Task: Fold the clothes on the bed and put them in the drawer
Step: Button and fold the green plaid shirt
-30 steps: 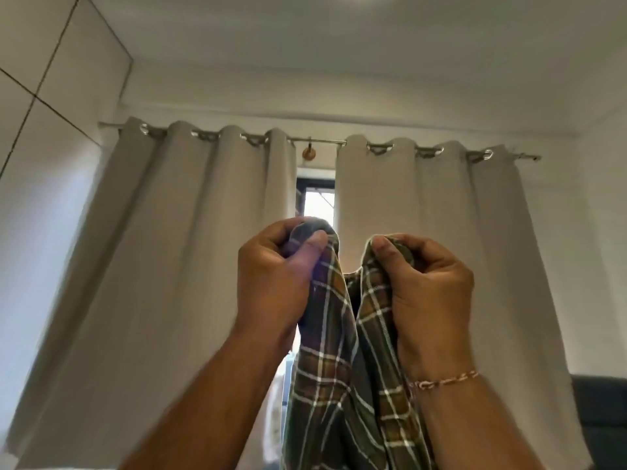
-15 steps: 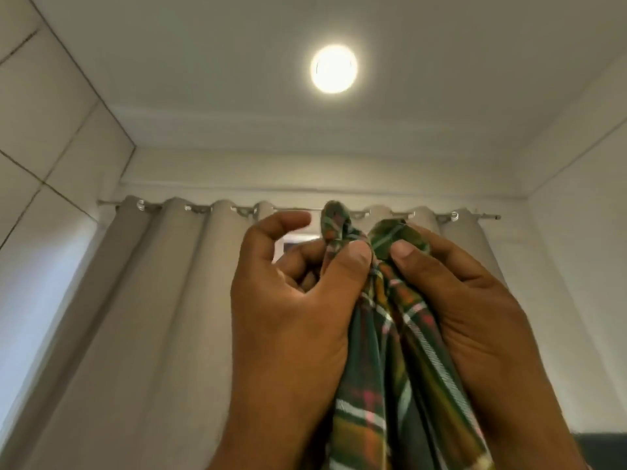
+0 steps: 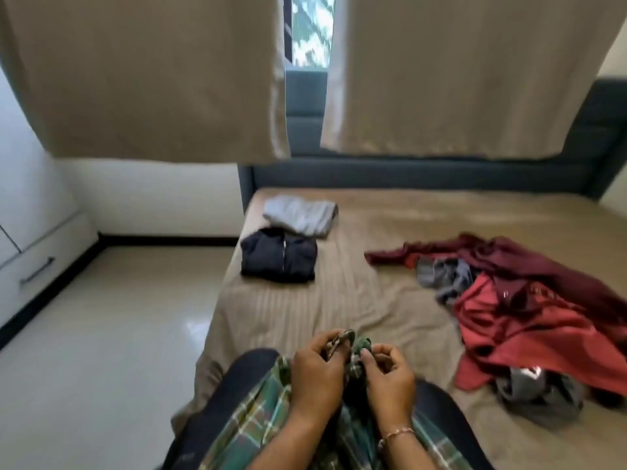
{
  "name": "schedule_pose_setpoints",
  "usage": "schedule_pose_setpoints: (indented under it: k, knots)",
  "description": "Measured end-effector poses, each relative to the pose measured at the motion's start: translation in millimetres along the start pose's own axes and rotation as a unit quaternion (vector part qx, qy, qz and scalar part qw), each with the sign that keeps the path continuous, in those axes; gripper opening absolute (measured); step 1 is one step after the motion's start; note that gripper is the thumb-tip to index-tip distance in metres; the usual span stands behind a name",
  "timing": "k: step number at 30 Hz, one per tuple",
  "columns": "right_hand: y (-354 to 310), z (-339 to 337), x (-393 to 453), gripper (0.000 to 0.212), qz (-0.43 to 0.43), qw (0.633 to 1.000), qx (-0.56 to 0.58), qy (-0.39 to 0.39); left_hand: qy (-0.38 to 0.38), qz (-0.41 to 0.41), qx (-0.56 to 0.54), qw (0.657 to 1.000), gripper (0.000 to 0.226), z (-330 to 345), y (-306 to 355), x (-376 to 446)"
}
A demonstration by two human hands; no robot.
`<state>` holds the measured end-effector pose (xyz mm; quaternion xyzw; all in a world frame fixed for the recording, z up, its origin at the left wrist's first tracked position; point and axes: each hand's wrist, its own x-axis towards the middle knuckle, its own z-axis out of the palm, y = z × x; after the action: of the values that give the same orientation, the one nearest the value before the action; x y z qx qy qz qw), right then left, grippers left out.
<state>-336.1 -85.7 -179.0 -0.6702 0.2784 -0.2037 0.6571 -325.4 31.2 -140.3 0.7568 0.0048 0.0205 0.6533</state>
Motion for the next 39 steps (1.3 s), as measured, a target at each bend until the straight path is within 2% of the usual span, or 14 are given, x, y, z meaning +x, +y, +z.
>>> schedule_pose_setpoints:
  k: [3, 7, 9, 11, 14, 16, 19, 22, 26, 28, 32, 36, 39]
  knots:
    - [29.9, -2.8, -6.6, 0.017, 0.053, 0.998, -0.033, 0.017, -0.028, 0.016, 0.08, 0.996, 0.028, 0.8, -25.7, -16.2]
    - [29.0, -3.2, 0.9, 0.013, 0.101, 0.993, -0.057, -0.004, 0.021, 0.016, 0.126, 0.992, 0.024, -1.9, -37.0, -0.8]
    - [31.5, -3.3, -2.7, 0.011, 0.138, 0.99, -0.022, 0.002, 0.016, 0.012, 0.14, 0.99, 0.022, -2.7, -43.5, 11.2]
    - [36.0, -3.0, -4.1, 0.009, 0.162, 0.986, 0.015, 0.024, 0.0, -0.013, 0.14, 0.99, 0.027, -4.0, -51.7, 21.5]
    - [39.6, -0.5, -3.1, 0.009, 0.134, 0.99, 0.008, 0.05, -0.071, -0.019, 0.15, 0.986, 0.037, -2.0, -65.0, 30.5]
    - [35.5, 0.3, -6.7, 0.009, 0.133, 0.99, 0.023, 0.039, -0.124, -0.018, 0.136, 0.983, 0.036, 2.3, -63.5, 31.4]
    - [32.3, 0.1, -7.5, 0.005, 0.188, 0.979, 0.078, 0.015, -0.187, -0.076, 0.046, 0.978, 0.031, 12.8, -66.7, 31.6]
    - [34.2, 0.0, -3.7, 0.005, 0.209, 0.971, 0.117, 0.013, -0.173, -0.094, -0.003, 0.98, 0.027, 16.4, -73.0, 34.7]
    - [35.8, 5.8, -4.6, 0.005, 0.198, 0.974, 0.108, -0.007, -0.155, -0.092, -0.023, 0.983, 0.006, 12.9, -80.0, 40.1]
    - [37.1, 7.1, -4.8, 0.004, 0.184, 0.979, 0.087, -0.016, -0.147, -0.078, -0.02, 0.986, 0.011, 10.8, -82.7, 41.2]
    - [39.9, 7.1, -3.6, 0.007, 0.084, 0.995, -0.045, -0.022, -0.145, -0.023, 0.017, 0.989, 0.018, 6.2, -82.6, 39.8]
    - [31.7, 6.5, -5.2, 0.008, 0.031, 0.993, -0.113, -0.016, -0.134, 0.045, 0.084, 0.986, 0.017, 4.6, -79.2, 37.7]
    - [29.6, 3.5, -8.1, 0.012, 0.003, 0.988, -0.151, -0.023, -0.136, 0.063, 0.125, 0.981, 0.017, 5.2, -76.7, 36.0]
